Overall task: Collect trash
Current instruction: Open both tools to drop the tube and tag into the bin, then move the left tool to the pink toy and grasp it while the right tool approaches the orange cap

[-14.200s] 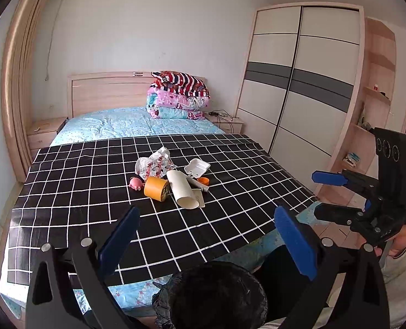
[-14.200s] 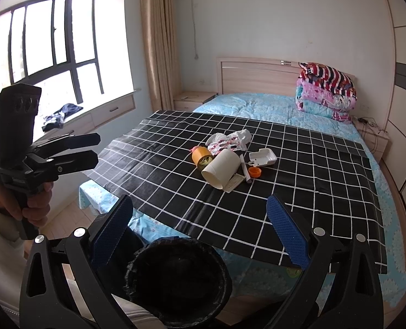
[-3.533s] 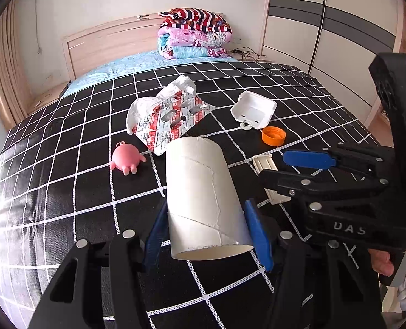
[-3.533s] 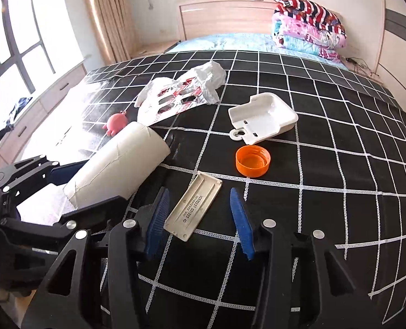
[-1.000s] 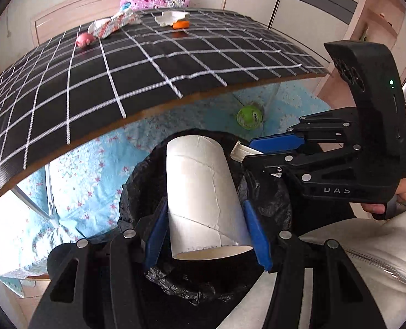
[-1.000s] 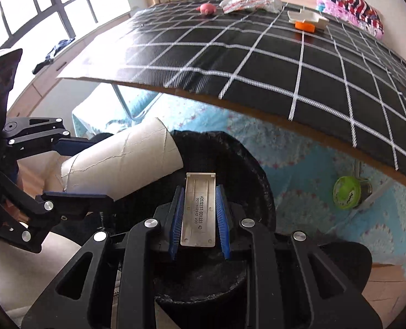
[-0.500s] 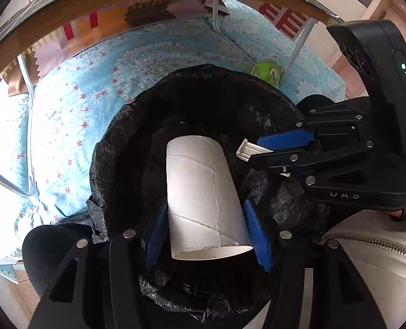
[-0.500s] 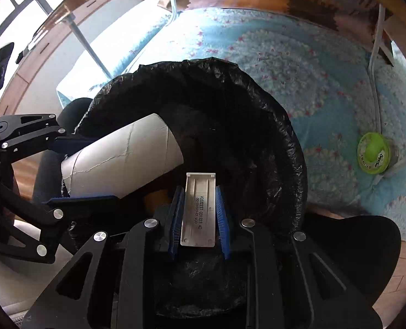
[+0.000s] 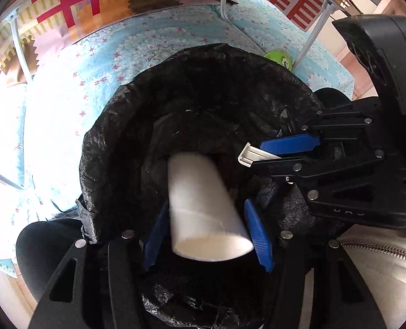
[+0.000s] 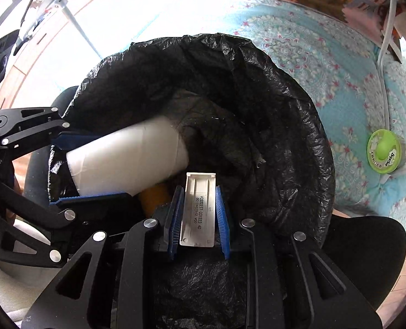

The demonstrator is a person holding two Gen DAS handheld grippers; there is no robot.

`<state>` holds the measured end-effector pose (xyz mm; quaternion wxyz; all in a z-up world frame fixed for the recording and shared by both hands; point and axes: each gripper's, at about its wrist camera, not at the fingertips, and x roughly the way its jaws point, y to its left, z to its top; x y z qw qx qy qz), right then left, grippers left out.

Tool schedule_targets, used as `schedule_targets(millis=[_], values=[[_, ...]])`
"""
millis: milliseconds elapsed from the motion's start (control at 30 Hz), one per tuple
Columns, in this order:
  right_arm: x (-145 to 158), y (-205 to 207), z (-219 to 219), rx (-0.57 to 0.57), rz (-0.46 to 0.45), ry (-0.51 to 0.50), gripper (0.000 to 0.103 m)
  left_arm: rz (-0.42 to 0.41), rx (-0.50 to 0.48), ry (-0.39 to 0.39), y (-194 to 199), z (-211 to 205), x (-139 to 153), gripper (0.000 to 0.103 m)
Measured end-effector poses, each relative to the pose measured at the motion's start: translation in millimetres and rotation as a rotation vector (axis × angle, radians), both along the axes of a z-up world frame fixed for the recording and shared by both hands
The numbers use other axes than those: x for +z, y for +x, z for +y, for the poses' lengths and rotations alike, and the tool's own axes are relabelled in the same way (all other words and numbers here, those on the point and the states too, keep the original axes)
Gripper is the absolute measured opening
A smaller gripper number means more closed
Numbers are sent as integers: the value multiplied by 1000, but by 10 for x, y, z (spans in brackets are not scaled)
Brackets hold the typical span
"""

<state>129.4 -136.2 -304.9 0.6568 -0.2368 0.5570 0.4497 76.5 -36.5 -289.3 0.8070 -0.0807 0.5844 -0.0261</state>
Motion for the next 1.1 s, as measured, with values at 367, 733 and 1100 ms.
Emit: schedule_targets(millis=[367,733,1100], values=[[126,-31,-23,-1,-29,22,36,-38,7,11,-50,27,149,64],[441,-60,-123,-6,-92,89,36,-133,6,48,-214,24,504,64],[1066,-74,-212,-3,-198,203,37,-307,16,108,-374,138,1217,64]])
